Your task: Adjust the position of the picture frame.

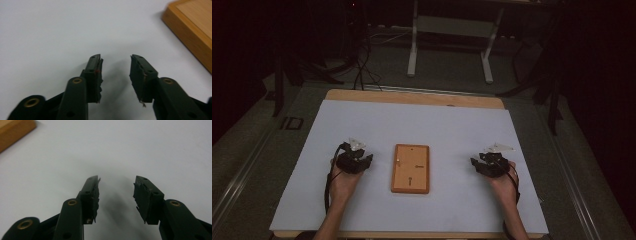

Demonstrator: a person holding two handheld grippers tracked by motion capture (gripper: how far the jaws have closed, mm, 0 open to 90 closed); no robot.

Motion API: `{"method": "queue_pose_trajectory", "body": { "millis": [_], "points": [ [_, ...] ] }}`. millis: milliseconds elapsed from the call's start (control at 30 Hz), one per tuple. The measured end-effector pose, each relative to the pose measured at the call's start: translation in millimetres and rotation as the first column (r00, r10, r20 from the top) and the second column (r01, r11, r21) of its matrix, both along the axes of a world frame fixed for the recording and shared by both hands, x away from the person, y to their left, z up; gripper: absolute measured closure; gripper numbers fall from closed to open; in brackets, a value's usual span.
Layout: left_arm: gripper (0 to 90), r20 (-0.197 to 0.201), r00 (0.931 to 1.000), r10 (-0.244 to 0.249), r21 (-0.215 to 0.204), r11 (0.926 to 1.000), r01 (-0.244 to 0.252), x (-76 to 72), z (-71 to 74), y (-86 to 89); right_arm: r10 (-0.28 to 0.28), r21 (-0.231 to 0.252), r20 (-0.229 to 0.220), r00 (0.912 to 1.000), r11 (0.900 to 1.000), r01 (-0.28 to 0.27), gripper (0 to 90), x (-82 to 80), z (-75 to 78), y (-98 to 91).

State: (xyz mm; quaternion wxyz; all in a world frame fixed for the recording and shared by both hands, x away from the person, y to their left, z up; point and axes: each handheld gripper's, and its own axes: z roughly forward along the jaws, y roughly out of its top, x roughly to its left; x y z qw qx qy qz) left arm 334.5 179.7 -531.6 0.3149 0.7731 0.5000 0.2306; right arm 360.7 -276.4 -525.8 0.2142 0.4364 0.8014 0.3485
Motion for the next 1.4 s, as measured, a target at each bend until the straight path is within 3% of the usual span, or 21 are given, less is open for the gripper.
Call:
{"method": "queue_pose_trajectory", "body": {
  "millis": [167, 200, 267, 500, 933, 1133, 1400],
  "points": [
    [60.9, 0.001, 0.9993, -0.038, -0.004, 0.9993, 0.039, -2.6, 4.7, -4.3, 0.027, -0.039, -0.009, 0.9996, 0.9989, -0.028, 53.4, -1.7, 0.5, 5.5],
    [60.5, -0.001, 0.9979, -0.065, -0.007, 0.9979, 0.065, -4.2, 7.0, -5.4, 0.029, -0.038, -0.011, 0.9995, 0.9988, -0.030, 53.5, -1.8, 0.9, 5.8],
    [60.5, -0.020, 0.9959, -0.089, -0.033, 0.9956, 0.088, -5.0, 9.6, -6.6, 0.035, -0.045, -0.014, 0.9993, 0.9984, -0.036, 53.5, -1.9, 1.7, 5.9],
    [58.5, -0.061, 0.9874, -0.147, -0.063, 0.9878, 0.143, -4.4, 16.7, -15.9, 0.039, -0.060, -0.025, 0.9990, 0.9974, -0.040, 54.2, -2.8, 2.4, 6.7],
    [57.5, -0.075, 0.9842, -0.160, -0.099, 0.9833, 0.153, -4.6, 20.6, -26.7, 0.061, -0.055, -0.022, 0.9979, 0.9965, -0.063, 52.9, -3.7, 4.7, 5.3],
    [58.0, -0.081, 0.9756, -0.204, -0.118, 0.9739, 0.194, -4.6, 23.0, -33.4, 0.075, -0.065, -0.025, 0.9969, 0.9949, -0.076, 53.1, -4.3, 4.5, 7.5],
    [58.0, -0.079, 0.9692, -0.233, -0.115, 0.9680, 0.224, -5.8, 24.9, -40.6, 0.073, -0.067, -0.020, 0.9971, 0.9950, -0.074, 51.5, -4.4, 5.1, 7.0]
  ]
}}
